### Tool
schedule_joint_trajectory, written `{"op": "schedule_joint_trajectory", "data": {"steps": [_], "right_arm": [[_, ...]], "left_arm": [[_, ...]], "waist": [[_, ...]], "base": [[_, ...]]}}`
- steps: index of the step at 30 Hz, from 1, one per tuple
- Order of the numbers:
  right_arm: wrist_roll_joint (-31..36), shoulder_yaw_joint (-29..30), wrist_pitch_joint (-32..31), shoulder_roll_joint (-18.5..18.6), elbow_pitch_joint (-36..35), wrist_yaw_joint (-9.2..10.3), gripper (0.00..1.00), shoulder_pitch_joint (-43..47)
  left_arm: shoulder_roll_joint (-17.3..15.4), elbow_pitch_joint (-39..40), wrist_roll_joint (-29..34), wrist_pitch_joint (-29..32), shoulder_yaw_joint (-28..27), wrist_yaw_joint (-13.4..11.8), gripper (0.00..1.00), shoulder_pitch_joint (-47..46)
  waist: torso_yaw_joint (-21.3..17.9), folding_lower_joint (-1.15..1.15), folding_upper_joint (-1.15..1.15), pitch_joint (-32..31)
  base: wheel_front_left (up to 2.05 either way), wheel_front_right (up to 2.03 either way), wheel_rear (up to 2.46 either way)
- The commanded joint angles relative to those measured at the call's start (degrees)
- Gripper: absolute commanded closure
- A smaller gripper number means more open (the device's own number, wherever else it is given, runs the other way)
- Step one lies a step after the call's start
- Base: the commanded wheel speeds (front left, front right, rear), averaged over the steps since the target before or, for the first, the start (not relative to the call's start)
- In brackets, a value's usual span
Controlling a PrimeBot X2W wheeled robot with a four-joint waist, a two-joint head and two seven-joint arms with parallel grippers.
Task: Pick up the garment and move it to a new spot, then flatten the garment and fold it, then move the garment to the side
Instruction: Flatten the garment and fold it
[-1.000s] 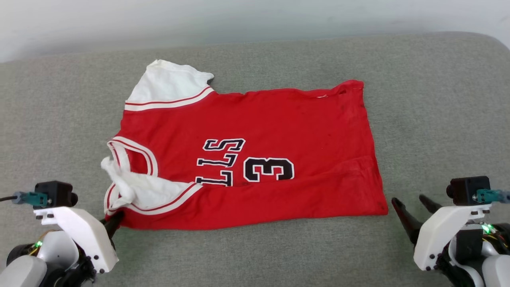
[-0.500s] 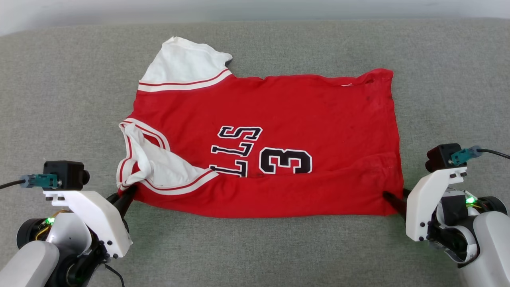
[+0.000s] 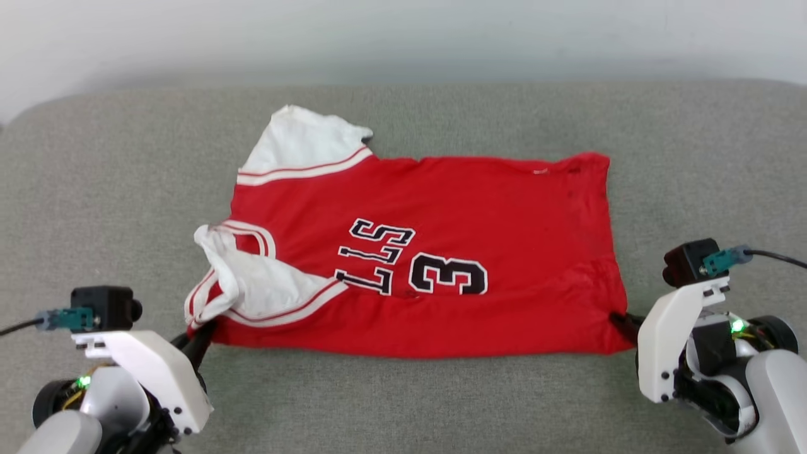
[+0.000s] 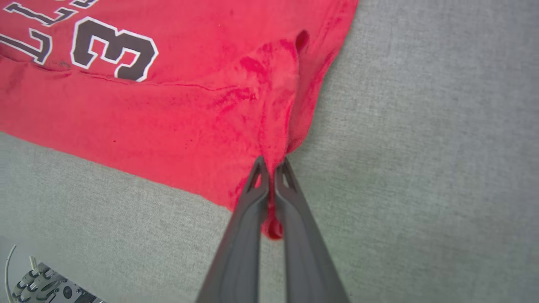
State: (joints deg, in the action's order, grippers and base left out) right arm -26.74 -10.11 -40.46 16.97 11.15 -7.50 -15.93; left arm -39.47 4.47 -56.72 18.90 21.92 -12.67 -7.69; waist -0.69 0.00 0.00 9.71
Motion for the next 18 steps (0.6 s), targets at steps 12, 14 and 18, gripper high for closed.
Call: {"op": "schedule_joint_trajectory", "data": {"steps": [12, 14, 18], "right_arm": [[-0.2, 3.9, -2.3, -0.2, -5.0, 0.02, 1.00, 11.6], [0.3, 5.0, -1.6, -1.8, -3.4, 0.02, 0.89, 14.3], [0.9, 5.1, 3.6, -2.7, -3.5, 0.02, 0.00, 15.0]], "left_arm": [[1.1, 1.5, -2.9, 1.0, 1.7, -2.4, 1.00, 10.2], [3.4, -1.8, -3.9, 0.1, 2.3, -1.8, 1.00, 10.4], [4.6, -5.2, -3.1, -1.6, 2.3, -1.0, 0.00, 8.5]], "waist": [[0.1, 0.00, 0.00, -7.4], [-0.3, 0.00, 0.00, -7.3], [-0.8, 0.00, 0.00, -6.9]], "base": [[0.00, 0.00, 0.00], [0.00, 0.00, 0.00], [0.00, 0.00, 0.00]]}}
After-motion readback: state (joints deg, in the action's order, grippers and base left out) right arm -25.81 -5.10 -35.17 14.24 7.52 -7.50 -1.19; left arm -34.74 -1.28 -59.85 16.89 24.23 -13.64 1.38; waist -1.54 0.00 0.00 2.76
